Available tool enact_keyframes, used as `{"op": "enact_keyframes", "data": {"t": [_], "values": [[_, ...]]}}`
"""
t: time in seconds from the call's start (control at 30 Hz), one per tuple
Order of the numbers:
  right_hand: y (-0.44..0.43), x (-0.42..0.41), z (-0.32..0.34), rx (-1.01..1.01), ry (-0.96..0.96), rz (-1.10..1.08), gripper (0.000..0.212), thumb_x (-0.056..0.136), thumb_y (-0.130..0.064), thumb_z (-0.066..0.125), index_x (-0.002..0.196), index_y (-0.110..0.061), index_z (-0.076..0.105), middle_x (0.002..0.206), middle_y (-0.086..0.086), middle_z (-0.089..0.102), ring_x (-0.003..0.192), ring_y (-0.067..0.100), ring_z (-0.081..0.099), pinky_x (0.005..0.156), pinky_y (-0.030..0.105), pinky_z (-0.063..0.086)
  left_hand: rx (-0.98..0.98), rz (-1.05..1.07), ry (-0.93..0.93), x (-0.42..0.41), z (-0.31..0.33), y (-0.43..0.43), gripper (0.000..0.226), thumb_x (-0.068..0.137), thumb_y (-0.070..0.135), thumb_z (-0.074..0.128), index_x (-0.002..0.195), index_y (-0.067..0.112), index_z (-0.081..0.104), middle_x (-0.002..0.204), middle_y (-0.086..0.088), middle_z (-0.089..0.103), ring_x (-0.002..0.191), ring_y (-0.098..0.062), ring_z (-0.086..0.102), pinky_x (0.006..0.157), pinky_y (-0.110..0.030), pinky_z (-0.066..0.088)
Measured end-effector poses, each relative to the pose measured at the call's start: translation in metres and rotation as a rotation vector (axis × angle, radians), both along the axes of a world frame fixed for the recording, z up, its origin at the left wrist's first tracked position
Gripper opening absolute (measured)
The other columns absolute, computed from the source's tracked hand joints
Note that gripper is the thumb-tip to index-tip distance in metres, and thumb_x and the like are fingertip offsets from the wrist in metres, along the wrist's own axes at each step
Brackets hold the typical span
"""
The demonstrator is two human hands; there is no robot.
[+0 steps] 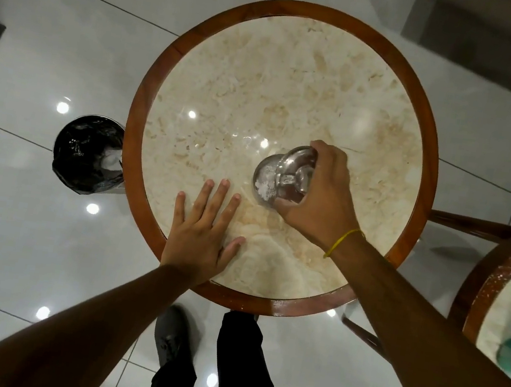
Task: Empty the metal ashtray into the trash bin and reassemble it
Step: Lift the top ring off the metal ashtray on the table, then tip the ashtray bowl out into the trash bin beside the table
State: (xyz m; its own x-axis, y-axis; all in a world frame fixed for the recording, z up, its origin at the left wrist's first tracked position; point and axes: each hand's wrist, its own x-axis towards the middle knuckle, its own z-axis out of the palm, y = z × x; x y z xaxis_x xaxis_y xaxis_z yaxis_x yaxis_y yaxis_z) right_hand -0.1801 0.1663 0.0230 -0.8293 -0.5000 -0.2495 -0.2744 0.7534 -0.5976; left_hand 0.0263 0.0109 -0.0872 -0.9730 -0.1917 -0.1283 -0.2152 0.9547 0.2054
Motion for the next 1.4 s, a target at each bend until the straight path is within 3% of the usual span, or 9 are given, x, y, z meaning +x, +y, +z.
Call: {"op": "enact_keyframes", "data": {"t": [0.17, 0.33, 0.57, 0.87, 1.0, 1.13, 1.23, 1.3, 1.4], "values": [[0.045, -0.026, -0.002, 0.089, 0.061, -0.078, 0.106, 0.061, -0.027, 0.095, 0.148, -0.009, 0.038, 0.146, 0.017, 0.032, 0.128, 0.038, 0.049, 0.109, 0.040, 0.051, 0.006, 0.001, 0.004, 0.000, -0.001, -0.001, 0.085, 0.108, 0.070, 0.032, 0.177, 0.021, 0.017, 0.186, -0.009, 0.005, 0.172, -0.034, 0.003, 0.132, -0.068, 0.004], [0.068, -0.039, -0.017, 0.273, 0.076, 0.000, 0.112, 0.068, -0.033, 0.093, 0.156, 0.000, 0.032, 0.148, 0.021, 0.035, 0.134, 0.041, 0.044, 0.111, 0.046, 0.048, 0.005, 0.003, 0.014, 0.001, -0.003, 0.000, 0.086, 0.108, 0.069, 0.033, 0.177, 0.023, 0.014, 0.186, -0.008, 0.004, 0.172, -0.033, 0.003, 0.133, -0.067, 0.003], [0.072, -0.031, -0.035, 0.236, 0.100, -0.016, 0.111, 0.077, -0.031, 0.089, 0.159, 0.006, 0.023, 0.155, 0.023, 0.032, 0.144, 0.037, 0.037, 0.119, 0.042, 0.040, 0.003, 0.002, 0.024, 0.001, -0.004, 0.001, 0.085, 0.108, 0.069, 0.033, 0.177, 0.023, 0.015, 0.186, -0.008, 0.005, 0.172, -0.033, 0.003, 0.133, -0.067, 0.003], [0.068, -0.011, -0.033, 0.180, 0.239, -0.053, 0.083, 0.079, -0.031, 0.081, 0.147, -0.003, 0.043, 0.158, 0.022, 0.035, 0.147, 0.040, 0.034, 0.118, 0.052, 0.039, -0.002, -0.002, 0.015, 0.001, -0.001, 0.002, 0.085, 0.108, 0.068, 0.034, 0.177, 0.021, 0.016, 0.186, -0.009, 0.006, 0.172, -0.034, 0.004, 0.133, -0.068, 0.005], [0.042, -0.004, -0.025, -0.021, 0.221, -0.038, 0.048, 0.089, -0.018, 0.073, 0.132, -0.005, 0.056, 0.130, 0.017, 0.058, 0.113, 0.032, 0.062, 0.091, 0.043, 0.058, 0.010, -0.002, 0.011, 0.000, 0.000, 0.002, 0.084, 0.108, 0.069, 0.031, 0.177, 0.021, 0.017, 0.186, -0.009, 0.005, 0.172, -0.034, 0.004, 0.133, -0.068, 0.005], [0.011, -0.009, -0.026, 0.098, 0.114, -0.012, 0.018, 0.091, -0.010, 0.069, 0.106, -0.001, 0.066, 0.101, 0.018, 0.067, 0.091, 0.035, 0.065, 0.078, 0.041, 0.054, 0.020, -0.003, 0.012, 0.001, -0.001, 0.002, 0.084, 0.109, 0.070, 0.030, 0.176, 0.021, 0.019, 0.186, -0.009, 0.006, 0.172, -0.035, 0.006, 0.133, -0.068, 0.005], [-0.001, -0.019, -0.029, 0.192, 0.016, -0.011, 0.020, 0.079, 0.001, 0.070, 0.099, 0.001, 0.068, 0.097, 0.019, 0.069, 0.089, 0.036, 0.065, 0.070, 0.032, 0.045, 0.032, 0.005, 0.024, 0.002, -0.001, 0.003, 0.083, 0.109, 0.070, 0.028, 0.176, 0.022, 0.019, 0.185, -0.009, 0.009, 0.172, -0.034, 0.007, 0.134, -0.067, 0.004], [-0.007, -0.028, -0.025, 0.206, -0.078, -0.054, 0.022, 0.073, 0.001, 0.072, 0.095, -0.002, 0.070, 0.087, 0.014, 0.072, 0.082, 0.032, 0.067, 0.064, 0.029, 0.049, 0.046, 0.010, 0.010, 0.001, 0.001, 0.003, 0.082, 0.108, 0.070, 0.028, 0.176, 0.023, 0.021, 0.185, -0.009, 0.011, 0.171, -0.035, 0.008, 0.134, -0.067, 0.005], [-0.022, -0.040, -0.016, 0.141, -0.159, -0.116, 0.015, 0.073, -0.005, 0.077, 0.084, -0.013, 0.071, 0.068, -0.005, 0.066, 0.067, 0.015, 0.065, 0.053, 0.009, 0.044, 0.059, 0.011, -0.018, -0.001, 0.003, 0.003, 0.082, 0.108, 0.070, 0.029, 0.175, 0.023, 0.020, 0.185, -0.010, 0.012, 0.171, -0.036, 0.011, 0.133, -0.069, 0.010]]}}
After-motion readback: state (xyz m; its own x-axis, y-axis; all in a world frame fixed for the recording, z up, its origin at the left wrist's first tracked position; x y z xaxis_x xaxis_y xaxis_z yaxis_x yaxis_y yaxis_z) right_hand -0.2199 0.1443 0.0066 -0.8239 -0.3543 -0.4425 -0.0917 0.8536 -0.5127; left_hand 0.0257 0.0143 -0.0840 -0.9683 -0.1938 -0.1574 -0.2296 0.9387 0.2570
